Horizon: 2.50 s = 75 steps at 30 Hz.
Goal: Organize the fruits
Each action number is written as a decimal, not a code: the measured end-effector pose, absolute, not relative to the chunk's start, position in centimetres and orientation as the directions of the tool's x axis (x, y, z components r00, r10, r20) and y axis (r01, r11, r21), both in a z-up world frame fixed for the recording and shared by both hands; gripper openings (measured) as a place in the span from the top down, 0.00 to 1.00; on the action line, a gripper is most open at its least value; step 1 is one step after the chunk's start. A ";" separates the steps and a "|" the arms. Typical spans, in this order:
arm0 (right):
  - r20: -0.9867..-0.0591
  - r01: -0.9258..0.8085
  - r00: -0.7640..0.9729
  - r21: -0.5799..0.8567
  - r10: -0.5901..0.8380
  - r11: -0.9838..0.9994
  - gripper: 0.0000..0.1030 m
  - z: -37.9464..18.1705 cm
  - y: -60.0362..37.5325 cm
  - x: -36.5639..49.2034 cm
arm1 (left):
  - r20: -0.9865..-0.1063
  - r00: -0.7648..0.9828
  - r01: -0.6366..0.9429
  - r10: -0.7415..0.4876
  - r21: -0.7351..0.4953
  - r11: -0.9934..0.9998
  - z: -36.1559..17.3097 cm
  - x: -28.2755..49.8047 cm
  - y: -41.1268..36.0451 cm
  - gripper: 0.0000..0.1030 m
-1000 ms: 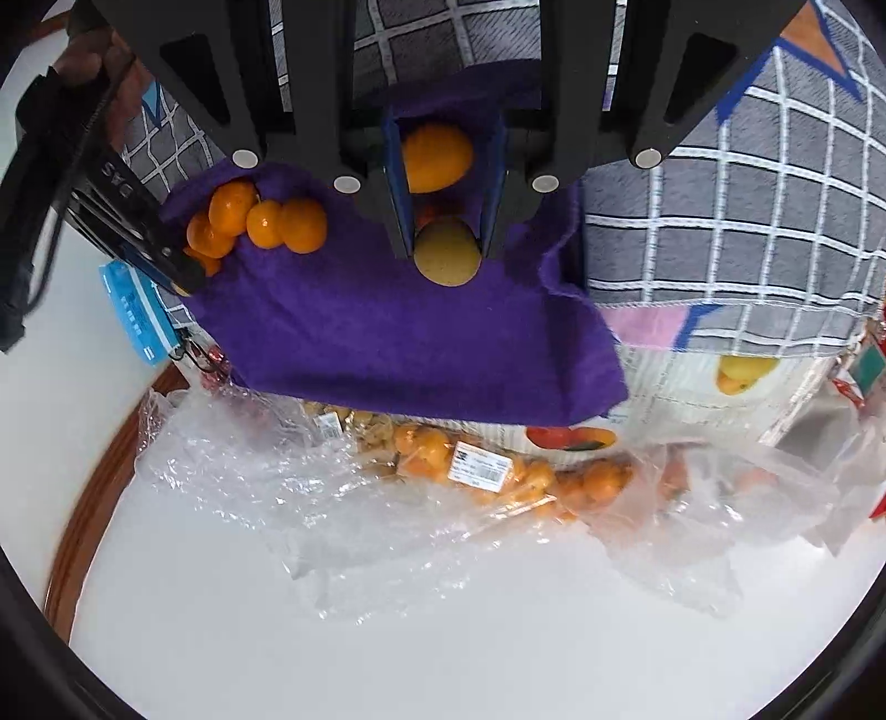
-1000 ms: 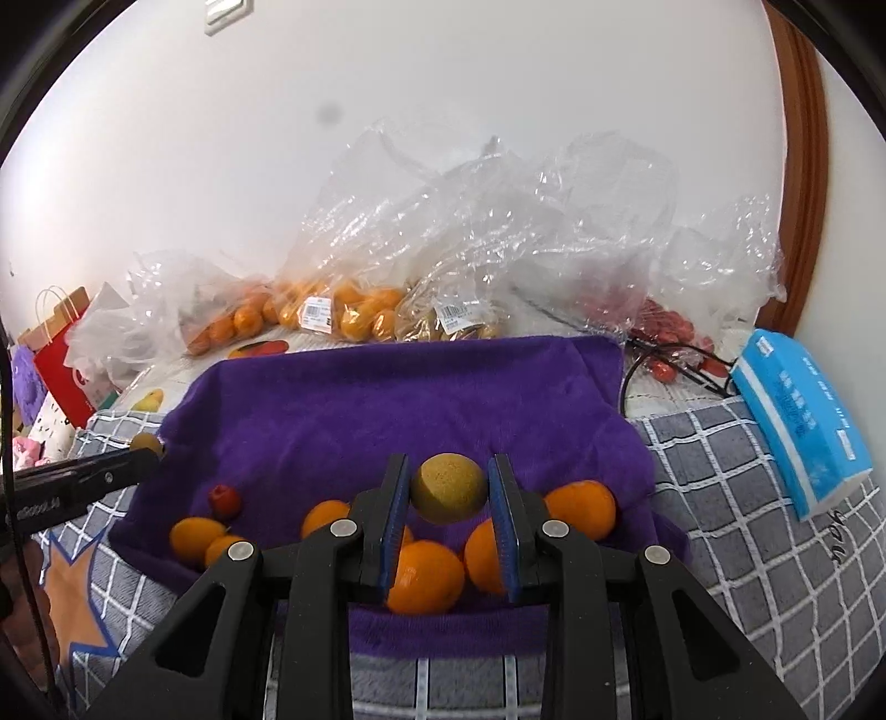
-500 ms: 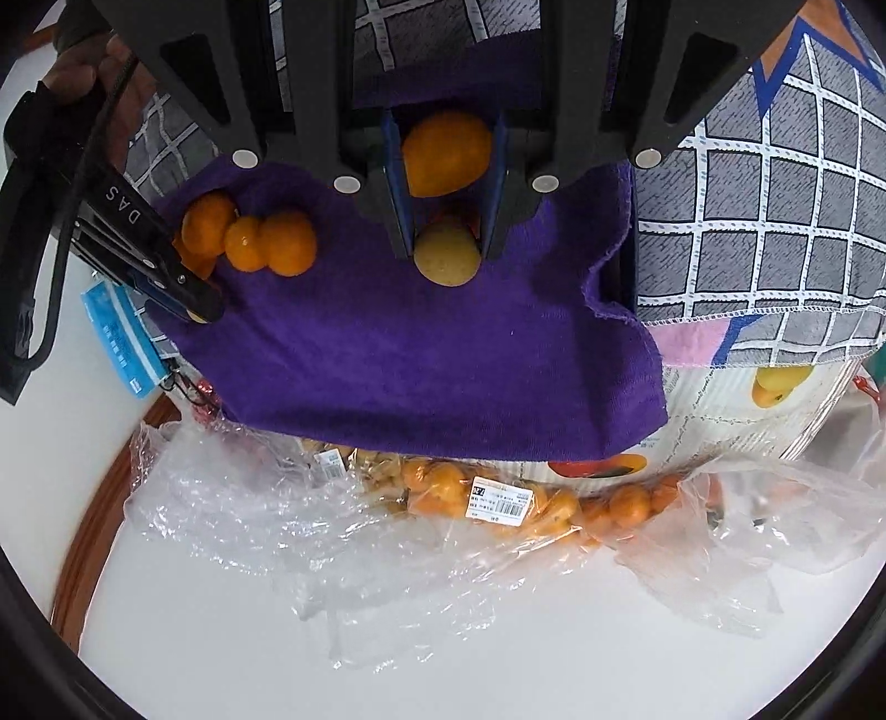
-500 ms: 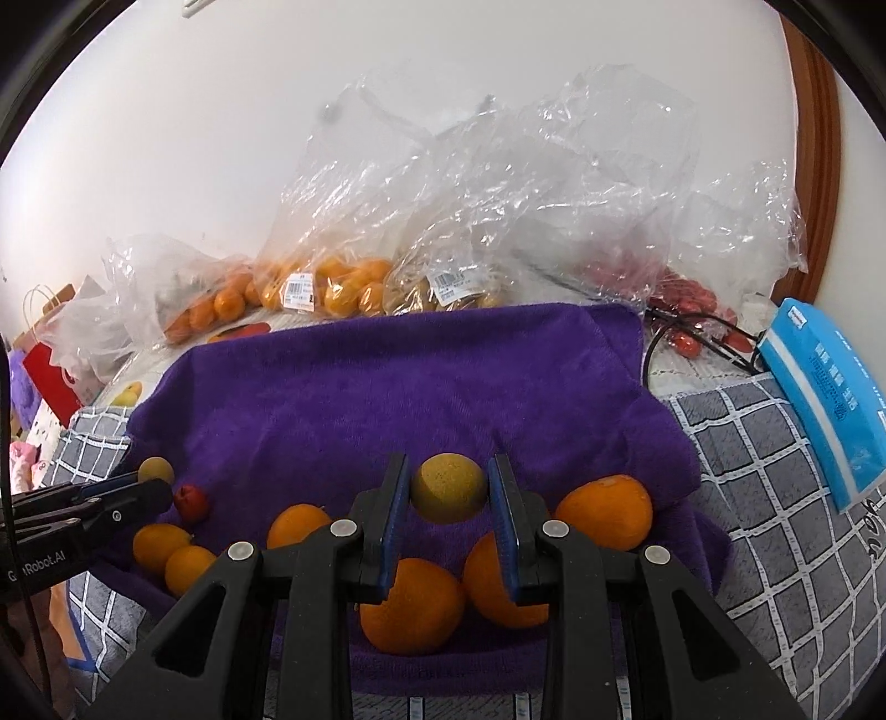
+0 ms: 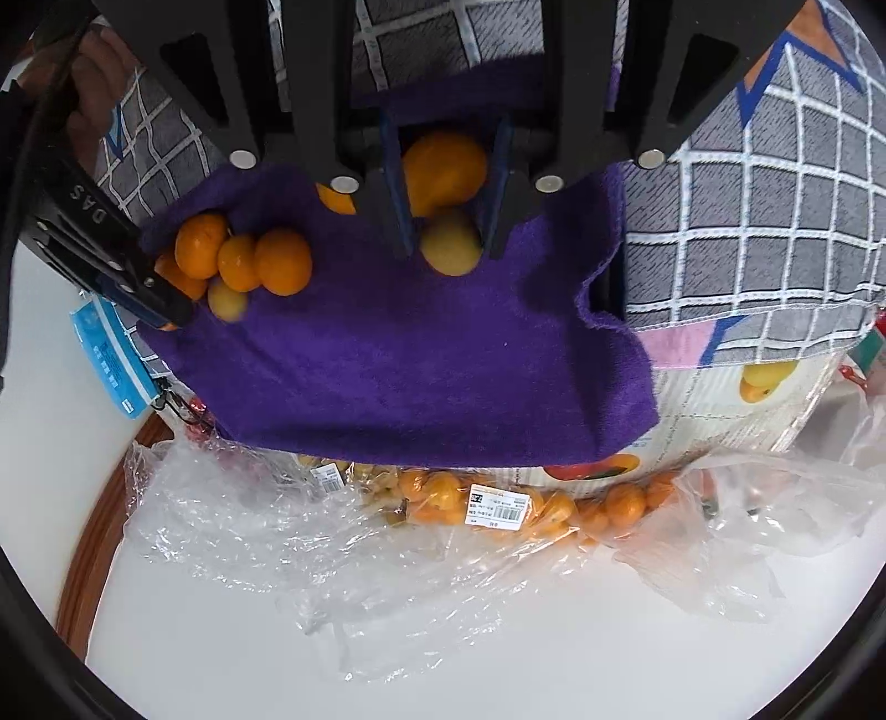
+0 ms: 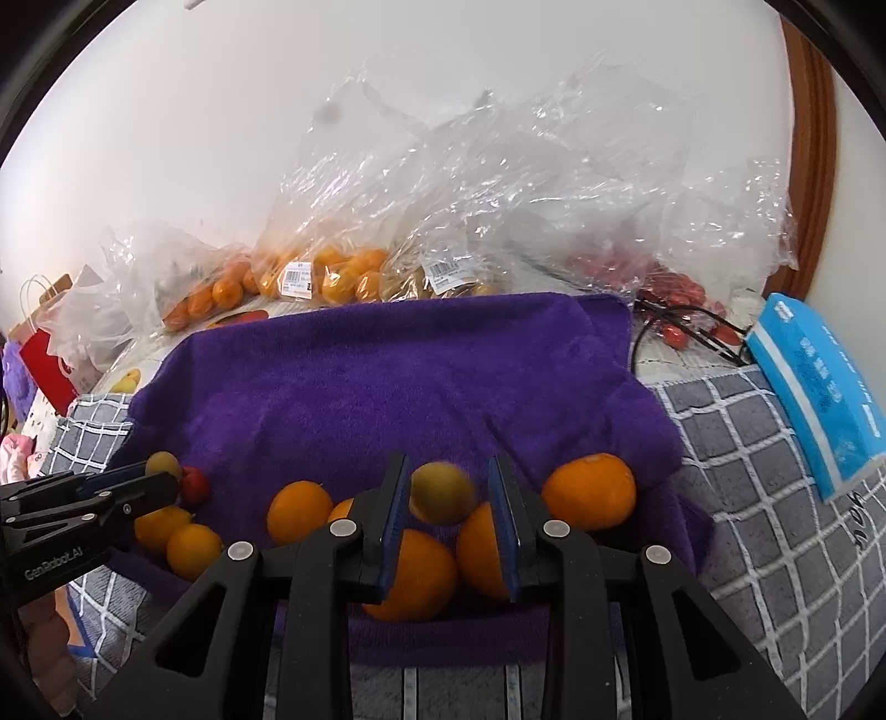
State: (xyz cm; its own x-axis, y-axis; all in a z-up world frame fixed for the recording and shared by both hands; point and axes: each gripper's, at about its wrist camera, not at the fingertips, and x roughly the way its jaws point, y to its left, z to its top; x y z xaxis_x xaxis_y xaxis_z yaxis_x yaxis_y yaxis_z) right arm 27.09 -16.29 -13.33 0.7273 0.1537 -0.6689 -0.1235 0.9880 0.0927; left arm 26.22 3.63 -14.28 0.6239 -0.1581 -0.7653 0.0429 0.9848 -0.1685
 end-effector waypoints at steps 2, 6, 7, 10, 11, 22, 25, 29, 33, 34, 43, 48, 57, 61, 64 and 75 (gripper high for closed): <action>-0.663 -0.112 0.734 0.101 0.151 0.989 0.61 -12.6 -16.5 26.2 | -0.761 0.628 0.043 -0.159 -0.171 0.984 -13.5 25.4 3.8 0.63; -0.645 -0.088 0.749 0.129 0.151 0.988 0.47 -10.4 -17.1 23.7 | -0.742 0.657 0.032 -0.135 -0.151 0.988 -11.6 22.7 4.0 0.52; -0.639 -0.084 0.753 0.138 0.154 0.987 0.46 -9.8 -17.3 23.0 | -0.738 0.661 0.032 -0.132 -0.148 0.988 -11.2 22.2 4.0 0.52; -0.626 -0.069 0.765 0.152 0.150 0.986 0.40 -8.1 -17.6 20.6 | -0.724 0.678 0.032 -0.129 -0.146 0.989 -9.7 19.7 4.0 0.49; -0.622 -0.068 0.769 0.155 0.151 0.986 0.39 -7.5 -17.7 19.7 | -0.716 0.687 0.032 -0.126 -0.143 0.989 -9.0 18.6 4.0 0.48; -0.612 -0.049 0.784 0.101 0.101 0.994 0.25 -2.8 -18.4 10.1 | -0.616 0.785 -0.020 -0.061 -0.124 0.992 -4.6 8.8 3.3 0.18; -0.589 -0.036 0.805 0.078 0.075 0.996 0.09 -1.9 -18.5 7.7 | -0.606 0.794 -0.024 -0.044 -0.105 0.994 -3.9 6.8 2.7 0.13; -0.559 -0.039 0.826 0.063 0.067 0.997 0.01 -0.9 -18.5 5.2 | -0.591 0.806 -0.026 -0.035 -0.096 0.995 -3.4 4.4 2.2 0.11; -0.562 -0.040 0.825 0.058 0.066 0.998 0.00 -0.4 -18.6 3.4 | -0.582 0.813 -0.028 -0.023 -0.077 0.997 -2.8 2.9 1.6 0.10; -0.562 -0.039 0.824 0.059 0.065 0.998 0.00 -0.4 -18.6 3.1 | -0.578 0.816 -0.026 -0.019 -0.070 0.997 -2.7 2.6 1.4 0.10; -0.562 -0.014 0.826 0.059 0.044 0.998 0.00 -0.2 -19.0 1.7 | -0.562 0.827 -0.020 -0.011 -0.048 0.999 -1.7 1.4 0.5 0.10; -0.566 -0.008 0.823 0.057 0.039 0.998 0.00 -0.5 -19.1 1.6 | -0.557 0.831 -0.028 0.001 -0.040 0.999 -1.5 1.2 0.3 0.10; -0.568 -0.011 0.822 0.039 0.031 0.999 0.00 -0.5 -18.7 1.4 | -0.555 0.832 -0.030 -0.004 -0.052 0.998 -1.4 1.0 0.6 0.10; -0.570 -0.005 0.821 0.043 0.029 0.999 0.00 -0.5 -18.8 1.4 | -0.549 0.836 -0.033 0.007 -0.039 0.999 -1.3 0.9 0.5 0.10; -0.571 -0.003 0.821 0.041 0.026 0.999 0.00 -0.5 -18.8 1.4 | -0.549 0.836 -0.036 0.008 -0.041 0.999 -1.4 0.9 0.4 0.10; -0.574 -0.001 0.819 0.036 0.022 0.999 0.00 -0.6 -18.7 1.3 | -0.551 0.834 -0.044 0.010 -0.047 0.998 -1.4 0.9 0.7 0.10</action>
